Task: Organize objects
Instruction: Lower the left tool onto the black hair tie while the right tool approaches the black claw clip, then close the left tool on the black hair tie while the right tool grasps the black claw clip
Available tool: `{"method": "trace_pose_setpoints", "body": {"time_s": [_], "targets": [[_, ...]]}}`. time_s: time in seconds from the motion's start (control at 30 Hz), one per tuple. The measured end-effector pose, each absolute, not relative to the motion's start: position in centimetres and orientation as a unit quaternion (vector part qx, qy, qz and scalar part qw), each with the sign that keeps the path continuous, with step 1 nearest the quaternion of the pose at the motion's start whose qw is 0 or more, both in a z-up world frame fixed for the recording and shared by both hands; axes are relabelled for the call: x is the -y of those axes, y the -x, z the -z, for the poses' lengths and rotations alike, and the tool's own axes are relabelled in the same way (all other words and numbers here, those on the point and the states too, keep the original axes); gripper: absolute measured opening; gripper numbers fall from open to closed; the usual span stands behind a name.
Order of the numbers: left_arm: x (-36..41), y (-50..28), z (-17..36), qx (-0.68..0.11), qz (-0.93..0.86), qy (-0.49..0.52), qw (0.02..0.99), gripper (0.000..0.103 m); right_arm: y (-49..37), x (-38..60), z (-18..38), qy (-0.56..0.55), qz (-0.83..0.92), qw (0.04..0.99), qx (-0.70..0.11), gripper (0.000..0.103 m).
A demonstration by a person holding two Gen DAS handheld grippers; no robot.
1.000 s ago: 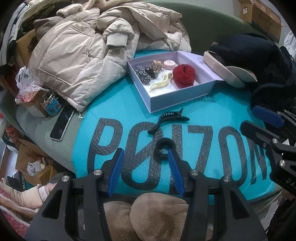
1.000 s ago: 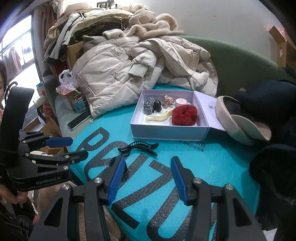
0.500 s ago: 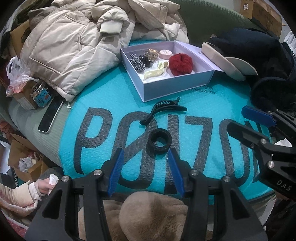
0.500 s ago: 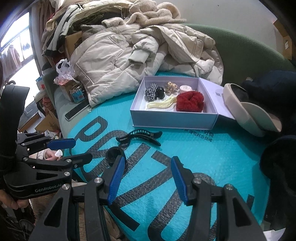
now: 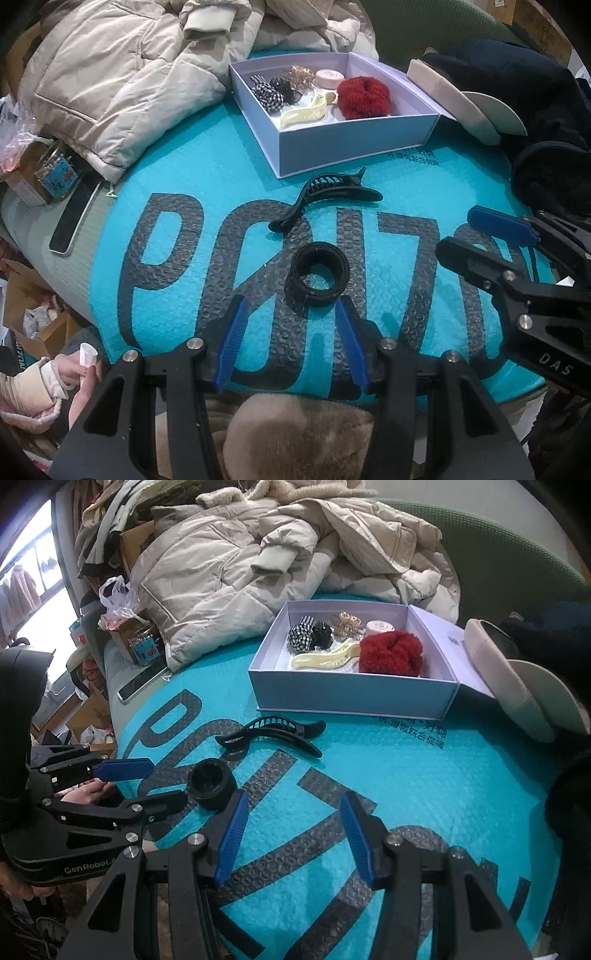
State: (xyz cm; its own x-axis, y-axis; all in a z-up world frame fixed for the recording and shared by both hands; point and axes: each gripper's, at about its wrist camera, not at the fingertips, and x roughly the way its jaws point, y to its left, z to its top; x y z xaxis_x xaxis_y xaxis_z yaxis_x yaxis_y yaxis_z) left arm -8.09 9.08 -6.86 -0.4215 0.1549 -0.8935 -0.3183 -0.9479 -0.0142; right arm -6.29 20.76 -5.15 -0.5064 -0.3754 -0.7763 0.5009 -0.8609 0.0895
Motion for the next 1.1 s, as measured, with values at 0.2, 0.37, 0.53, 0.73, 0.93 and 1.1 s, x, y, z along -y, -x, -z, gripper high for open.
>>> {"method": "trace_pose_setpoints", "body": {"time_s": [0.2, 0.37, 0.53, 0.73, 0.93, 1.1], "targets": [[-9.6, 9.6, 8.2, -0.078, -0.831, 0.530, 0.147, 0.047, 8.1, -20.4, 6.5, -0.436, 0.859, 0.256, -0.079, 0.052], [-10.2, 10.9, 9.2, -0.089, -0.824, 0.539, 0.152, 0.048, 9.5, -20.1, 7.6, -0.443, 0.854, 0.258, -0.091, 0.052], [-10.3, 12.1, 10.1, -0.084, -0.820, 0.546, 0.151, 0.048, 11.1, -19.6, 8.3, -0.442, 0.853, 0.257, -0.106, 0.052], [-9.3, 13.4, 10.6, -0.067, -0.823, 0.544, 0.148, 0.048, 13.0, -18.1, 8.9, -0.438, 0.847, 0.269, -0.137, 0.052], [-8.2, 14.6, 10.7, -0.057, -0.828, 0.539, 0.148, 0.048, 14.1, -16.3, 9.1, -0.421, 0.842, 0.284, -0.182, 0.053], [-7.3, 15.5, 10.7, -0.046, -0.831, 0.536, 0.144, 0.048, 15.1, -15.3, 9.5, -0.422, 0.835, 0.296, -0.192, 0.053]]}}
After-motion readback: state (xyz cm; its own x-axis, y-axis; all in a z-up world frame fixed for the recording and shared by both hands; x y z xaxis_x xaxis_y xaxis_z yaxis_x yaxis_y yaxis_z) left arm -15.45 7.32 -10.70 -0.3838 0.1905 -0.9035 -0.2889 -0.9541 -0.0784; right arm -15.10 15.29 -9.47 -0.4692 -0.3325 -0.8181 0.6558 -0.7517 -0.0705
